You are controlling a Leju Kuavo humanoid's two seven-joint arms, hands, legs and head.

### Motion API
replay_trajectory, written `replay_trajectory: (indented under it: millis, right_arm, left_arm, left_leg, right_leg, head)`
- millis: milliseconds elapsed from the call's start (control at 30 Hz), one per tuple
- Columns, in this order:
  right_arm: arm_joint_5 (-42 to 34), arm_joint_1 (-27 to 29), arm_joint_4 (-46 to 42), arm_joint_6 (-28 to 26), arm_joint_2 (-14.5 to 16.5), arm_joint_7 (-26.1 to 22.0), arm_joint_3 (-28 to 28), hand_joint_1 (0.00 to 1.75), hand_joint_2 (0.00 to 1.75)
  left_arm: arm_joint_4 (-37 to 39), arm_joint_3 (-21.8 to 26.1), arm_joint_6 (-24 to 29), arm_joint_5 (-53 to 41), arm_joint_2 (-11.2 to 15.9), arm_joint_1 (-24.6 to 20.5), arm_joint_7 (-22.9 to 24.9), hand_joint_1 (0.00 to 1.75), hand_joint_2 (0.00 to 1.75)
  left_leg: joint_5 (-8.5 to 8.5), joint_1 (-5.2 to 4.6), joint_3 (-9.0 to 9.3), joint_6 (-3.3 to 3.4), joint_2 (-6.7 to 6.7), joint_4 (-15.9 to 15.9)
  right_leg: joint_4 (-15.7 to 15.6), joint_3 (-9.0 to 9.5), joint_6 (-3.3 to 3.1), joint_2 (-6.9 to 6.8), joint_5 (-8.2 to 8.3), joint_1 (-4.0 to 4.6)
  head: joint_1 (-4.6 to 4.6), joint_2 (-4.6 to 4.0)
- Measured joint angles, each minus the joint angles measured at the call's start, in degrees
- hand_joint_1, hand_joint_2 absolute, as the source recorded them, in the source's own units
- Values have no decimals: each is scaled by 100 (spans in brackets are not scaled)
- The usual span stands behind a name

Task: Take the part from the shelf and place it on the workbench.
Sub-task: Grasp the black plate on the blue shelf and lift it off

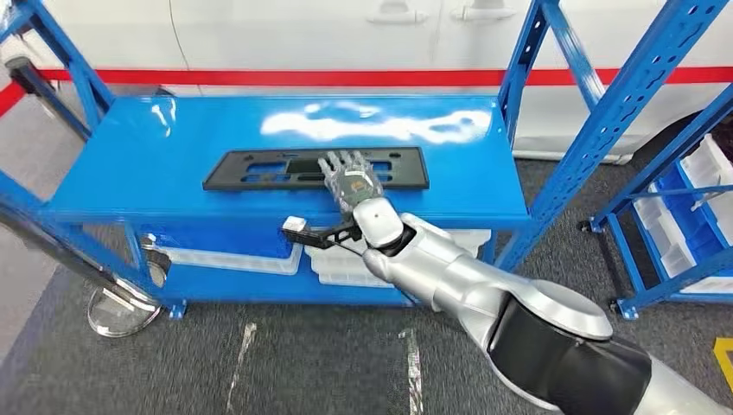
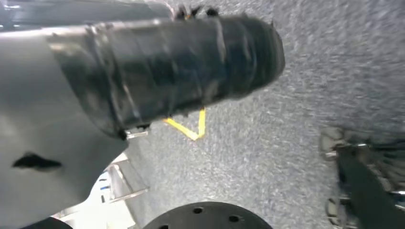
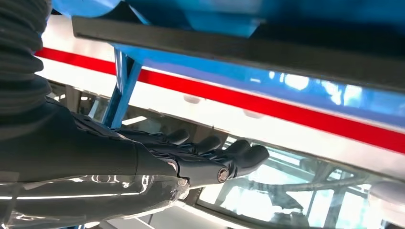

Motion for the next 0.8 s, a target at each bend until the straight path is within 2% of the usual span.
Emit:
replay_trajectory:
  millis: [67, 100, 133, 167, 200, 267, 300, 367, 433, 467, 500, 567, 600, 633, 667, 733, 767, 800]
  right_arm:
    - [3, 11, 1, 3, 4, 0, 0, 0, 175]
    - [3, 25, 2, 4, 4, -1, 0, 0, 175]
    - [3, 38, 2, 6, 4, -1, 0, 0, 175]
    - [3, 46, 2, 6, 4, -2, 0, 0, 175]
    - [3, 47, 2, 6, 7, -2, 0, 0, 175]
    - [7, 41, 3, 7, 11, -2, 0, 0, 175]
    - [9, 40, 4, 7, 14, -2, 0, 0, 175]
    - [11, 44, 4, 10, 17, -6, 0, 0, 175]
    - [12, 45, 3, 11, 22, -10, 0, 0, 175]
    - [12, 39, 3, 11, 25, -10, 0, 0, 175]
    - [12, 37, 3, 14, 25, -10, 0, 0, 175]
    - [12, 53, 7, 32, 20, -10, 0, 0, 175]
    - [12, 71, 11, 43, 15, -10, 0, 0, 175]
    - [12, 86, 15, 53, 11, -10, 0, 0, 175]
    - [12, 95, 18, 59, 8, -10, 0, 0, 175]
    - [14, 93, 20, 69, 5, -10, 0, 0, 175]
    - [16, 87, 20, 80, 7, -10, 0, 0, 175]
    - [18, 84, 20, 91, 8, -10, 0, 0, 175]
  left_arm:
    - [0, 0, 0, 5, -1, -9, -2, 0, 0]
    - [0, 0, 0, 8, -1, -7, -3, 0, 0]
    - [0, 0, 0, 9, -1, -1, -3, 0, 0]
    - [0, 0, 0, 11, -1, 6, -3, 0, 0]
    - [0, 0, 1, 13, -1, 12, -3, 0, 0]
    - [1, 0, 2, 15, 7, 18, -4, 0, 0]
    - [2, 0, 3, 15, 11, 11, -4, 0, 0]
    - [2, 0, 4, 15, 15, -5, -4, 0, 0]
    - [2, 0, 2, 15, 11, -12, -4, 0, 0]
    - [2, 0, 1, 16, 9, -10, -3, 0, 0]
    - [2, 0, 0, 16, 8, -8, -1, 0, 0]
    - [2, -1, -3, 17, 8, -8, 5, 0, 0]
    - [2, -1, -5, 16, 8, -8, 9, 0, 0]
    - [2, -1, -8, 16, 8, -8, 14, 0, 0]
    - [2, -1, -11, 15, 8, -7, 19, 0, 0]
    - [2, -1, -16, 15, 7, -6, 24, 0, 0]
    - [2, -1, -17, 15, 7, -8, 25, 0, 0]
    - [2, -1, -18, 15, 7, -9, 25, 0, 0]
  left_leg:
    - [-274, 4, -368, -35, 3, 743]
    - [-310, 5, -519, -39, 4, 993]
    - [-241, 5, -583, -34, 4, 1049]
    - [-62, 3, -537, -16, 3, 877]
    - [181, -2, -395, 10, 3, 521]
    - [486, -35, -76, 76, 1, -182]
    - [523, -57, 20, 103, 0, -383]
    - [489, -92, 73, 135, -5, -499]
    - [501, -59, 116, 177, 2, -568]
    - [510, -41, 145, 205, 9, -606]
    - [514, -24, 172, 234, 17, -634]
    - [501, -26, 182, 272, 22, -638]
    - [491, -26, 183, 280, 19, -634]
    - [479, -25, 187, 283, 14, -627]
    - [463, -22, 194, 279, 8, -613]
    - [406, -12, 209, 242, -5, -561]
    - [372, -20, 201, 210, -11, -516]
    - [349, -28, 190, 178, -15, -488]
  right_leg:
    - [-3, 44, -39, -5, -27, 11]
    - [-2, 66, -52, -2, -43, 19]
    - [-2, 89, -57, 4, -60, 27]
    - [-1, 119, -56, 13, -78, 33]
    - [-1, 153, -49, 23, -100, 37]
    - [-7, 201, -21, 33, -135, 48]
    - [-10, 204, 1, 33, -143, 53]
    - [-26, 195, 51, 28, -143, 57]
    - [9, 181, 113, 13, -193, 62]
    - [140, 126, 141, 6, -278, 67]
    - [393, 4, 165, -1, -411, 69]
    - [1122, -378, 193, -6, -704, 59]
    - [1415, -554, 206, -6, -774, 49]
    - [1519, -644, 216, -8, -737, 37]
    - [1406, -628, 223, -11, -595, 22]
    - [707, -342, 228, -24, -189, -6]
    - [369, -188, 220, -27, -65, -7]
    - [151, -84, 206, -26, -8, -2]
  head:
    - [-16, -1]
    - [-16, -1]
    - [-16, -1]
    - [-16, -1]
    - [-16, -2]
    - [-14, -1]
    - [-13, -1]
    - [-12, 0]
    - [-4, 0]
    - [1, -1]
    - [8, -1]
    - [15, -2]
    - [15, -2]
    - [15, -2]
    - [16, -2]
    - [16, -2]
    - [16, -1]
    - [10, -1]
